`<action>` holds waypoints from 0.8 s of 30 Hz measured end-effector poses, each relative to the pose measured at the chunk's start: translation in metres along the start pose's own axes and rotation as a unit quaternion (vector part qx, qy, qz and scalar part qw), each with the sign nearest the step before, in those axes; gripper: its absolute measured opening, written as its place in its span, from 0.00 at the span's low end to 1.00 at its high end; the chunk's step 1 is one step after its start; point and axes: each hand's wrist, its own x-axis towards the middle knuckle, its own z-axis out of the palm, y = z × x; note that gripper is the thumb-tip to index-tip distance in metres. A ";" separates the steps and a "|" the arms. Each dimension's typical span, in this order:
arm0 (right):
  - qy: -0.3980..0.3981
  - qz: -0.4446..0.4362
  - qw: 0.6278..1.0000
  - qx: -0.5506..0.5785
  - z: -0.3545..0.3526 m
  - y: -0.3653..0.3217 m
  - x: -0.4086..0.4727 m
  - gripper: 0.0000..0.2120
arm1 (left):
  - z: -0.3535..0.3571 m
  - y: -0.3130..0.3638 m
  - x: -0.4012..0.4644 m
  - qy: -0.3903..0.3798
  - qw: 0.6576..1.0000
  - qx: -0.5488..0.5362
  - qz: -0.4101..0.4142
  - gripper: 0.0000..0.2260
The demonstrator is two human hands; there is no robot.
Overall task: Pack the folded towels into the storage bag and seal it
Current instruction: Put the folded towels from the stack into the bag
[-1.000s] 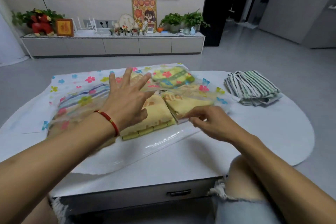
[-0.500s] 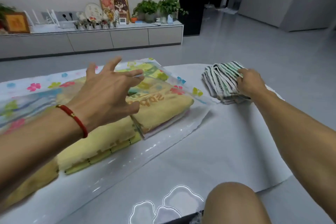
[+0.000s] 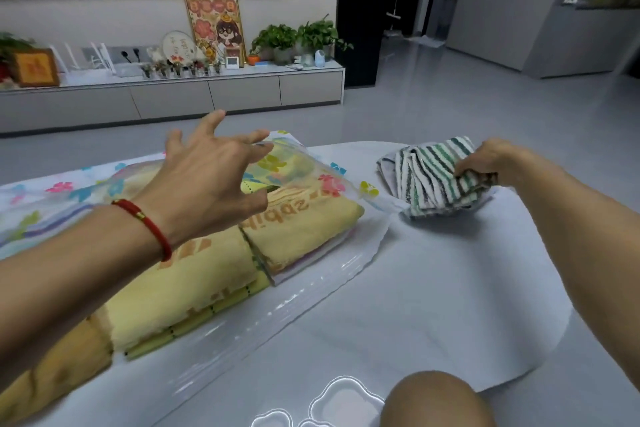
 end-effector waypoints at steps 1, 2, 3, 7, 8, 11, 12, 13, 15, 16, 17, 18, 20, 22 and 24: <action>-0.022 0.009 0.999 0.030 -0.007 0.002 -0.014 0.12 | -0.001 -0.003 -0.005 -0.001 1.000 0.004 -0.004 0.31; -0.042 0.009 0.998 0.054 -0.014 0.005 -0.027 0.14 | -0.002 -0.007 -0.010 -0.001 1.000 0.013 -0.003 0.30; -0.059 0.004 0.996 0.065 -0.020 0.008 -0.042 0.16 | -0.002 -0.010 -0.017 0.001 1.000 0.023 -0.002 0.28; -0.085 -0.046 0.991 0.089 -0.033 0.013 -0.118 0.14 | 0.003 -0.021 -0.055 0.013 0.999 0.017 -0.031 0.23; -0.095 -0.065 0.990 0.086 -0.032 0.012 -0.139 0.13 | 0.007 -0.024 -0.069 0.009 0.999 0.025 -0.041 0.23; -0.162 -0.146 0.972 0.088 -0.020 0.004 -0.202 0.21 | 0.017 -0.043 -0.119 -0.017 0.995 0.054 -0.082 0.23; -0.191 -0.176 0.961 0.096 -0.015 -0.001 -0.224 0.28 | 0.018 -0.054 -0.137 -0.032 0.992 0.062 -0.101 0.23; -0.225 -0.201 0.947 0.108 -0.008 -0.008 -0.246 0.35 | 0.018 -0.066 -0.155 -0.046 0.989 0.064 -0.124 0.22; -0.318 -0.229 0.909 0.143 0.005 -0.024 -0.283 0.40 | 0.014 -0.091 -0.190 -0.074 0.983 0.054 -0.158 0.24; -0.363 -0.235 0.889 0.149 0.012 -0.033 -0.299 0.40 | 0.013 -0.100 -0.205 -0.085 0.981 0.049 -0.167 0.25; -0.402 -0.245 0.870 0.146 0.021 -0.041 -0.312 0.38 | 0.010 -0.108 -0.215 -0.092 0.979 0.046 -0.174 0.26; -0.431 -0.256 0.854 0.135 0.032 -0.048 -0.323 0.34 | 0.005 -0.113 -0.222 -0.097 0.978 0.044 -0.177 0.28; -0.472 -0.264 0.833 0.115 0.053 -0.065 -0.341 0.25 | -0.007 -0.121 -0.226 -0.093 0.979 0.042 -0.175 0.30; -0.498 -0.240 0.824 0.126 0.080 -0.085 -0.354 0.19 | -0.022 -0.125 -0.224 -0.080 0.982 0.045 -0.166 0.33; -0.496 -0.217 0.823 0.170 0.111 -0.109 -0.369 0.17 | -0.033 -0.126 -0.221 -0.070 0.984 0.039 -0.161 0.36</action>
